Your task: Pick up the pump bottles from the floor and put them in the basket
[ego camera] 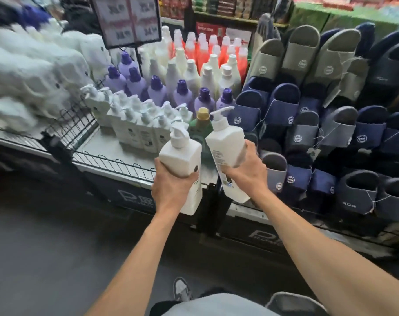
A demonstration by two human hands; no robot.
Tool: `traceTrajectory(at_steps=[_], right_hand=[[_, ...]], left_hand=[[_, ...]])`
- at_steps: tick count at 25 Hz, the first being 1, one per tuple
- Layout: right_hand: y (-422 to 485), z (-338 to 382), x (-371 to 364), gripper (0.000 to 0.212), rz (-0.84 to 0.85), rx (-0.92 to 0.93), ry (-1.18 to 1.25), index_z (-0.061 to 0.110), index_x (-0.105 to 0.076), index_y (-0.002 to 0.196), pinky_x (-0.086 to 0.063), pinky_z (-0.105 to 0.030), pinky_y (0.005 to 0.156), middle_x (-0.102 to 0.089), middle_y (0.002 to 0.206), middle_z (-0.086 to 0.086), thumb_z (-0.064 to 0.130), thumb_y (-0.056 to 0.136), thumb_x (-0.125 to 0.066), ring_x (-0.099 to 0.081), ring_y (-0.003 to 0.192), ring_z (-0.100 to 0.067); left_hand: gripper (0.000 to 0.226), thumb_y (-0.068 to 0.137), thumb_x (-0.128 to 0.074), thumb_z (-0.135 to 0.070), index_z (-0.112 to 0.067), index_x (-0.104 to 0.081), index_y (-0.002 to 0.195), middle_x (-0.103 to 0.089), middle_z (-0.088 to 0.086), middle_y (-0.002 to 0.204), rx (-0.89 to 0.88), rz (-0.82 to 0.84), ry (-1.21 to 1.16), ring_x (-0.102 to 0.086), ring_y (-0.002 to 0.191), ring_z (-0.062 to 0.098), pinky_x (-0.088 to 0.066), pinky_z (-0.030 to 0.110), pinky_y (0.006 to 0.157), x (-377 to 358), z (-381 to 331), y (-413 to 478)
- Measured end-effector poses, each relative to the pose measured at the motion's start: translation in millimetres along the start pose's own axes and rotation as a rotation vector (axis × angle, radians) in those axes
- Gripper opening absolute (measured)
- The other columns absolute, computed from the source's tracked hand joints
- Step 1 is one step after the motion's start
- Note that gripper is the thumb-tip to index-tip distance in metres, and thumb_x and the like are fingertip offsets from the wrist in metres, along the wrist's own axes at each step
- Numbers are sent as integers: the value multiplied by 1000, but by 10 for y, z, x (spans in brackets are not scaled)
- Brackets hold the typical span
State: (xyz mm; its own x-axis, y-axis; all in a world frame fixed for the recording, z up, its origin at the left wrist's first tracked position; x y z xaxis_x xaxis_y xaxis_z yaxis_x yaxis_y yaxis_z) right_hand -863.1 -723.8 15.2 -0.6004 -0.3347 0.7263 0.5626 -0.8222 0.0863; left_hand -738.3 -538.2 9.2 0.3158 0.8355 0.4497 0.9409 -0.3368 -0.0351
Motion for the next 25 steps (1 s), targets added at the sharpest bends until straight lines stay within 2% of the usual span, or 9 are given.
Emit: traceTrajectory(at_steps=[4,9,14,18,22,25], right_hand=[[89,430,-380,90,51,84,71,30,-34,140,-47,-43,88,-61,107,3,44,68,-86,-62,103,-30],[264,999,-1070,94,217,253,75,31,-34,141,-51,-44,90,-69,114,1,47,65,-88,-66,103,-30],[493,1459,-1759,93,355,336,139,30,-36,139,-53,-39,84,-65,105,7,40,64,-90,-66,92,-22],[686,1793,-2291,89,481,370,182,37,-36,134,-52,-37,82,-64,96,13,39,62,-89,-65,87,-19],[829,2095,-2683,86,572,401,203,35,-36,133,-51,-37,86,-55,91,27,36,65,-88,-61,88,-15],[904,2306,-2988,85,640,397,213,36,-35,133,-49,-37,86,-57,91,24,33,66,-87,-60,90,-16]], left_hand=[[80,60,-92,-39,-19,-42,119,-65,-3,106,47,-80,-26,-66,99,27,-54,44,86,328,210,197],[78,59,-92,-39,-26,-39,115,-64,-6,104,125,-194,-14,-64,100,26,-54,48,88,842,554,543],[75,54,-90,-44,-27,-41,108,-66,-11,99,234,-355,-43,-65,94,23,-53,46,84,1190,805,901],[76,46,-86,-52,-34,-41,105,-67,-13,98,341,-528,-123,-67,93,22,-56,45,82,1443,1023,1218],[72,58,-91,-31,-32,-41,110,-63,-15,99,443,-683,-164,-63,84,9,-50,26,66,1758,1193,1348],[70,62,-90,-30,-34,-39,109,-61,-17,96,524,-786,-144,-63,89,16,-54,35,76,1999,1384,1379]])
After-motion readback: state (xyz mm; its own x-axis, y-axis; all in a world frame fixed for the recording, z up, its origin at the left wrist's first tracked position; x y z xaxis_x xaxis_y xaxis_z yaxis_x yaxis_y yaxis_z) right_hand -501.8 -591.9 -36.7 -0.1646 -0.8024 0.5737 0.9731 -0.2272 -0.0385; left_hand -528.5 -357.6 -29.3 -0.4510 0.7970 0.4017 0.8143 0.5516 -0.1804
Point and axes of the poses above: each hand's wrist, its own y-axis towards the middle knuckle, its own x-axis out of the back of the hand, z = x × y, the point moved 4 cm from there along y, towards the middle knuckle
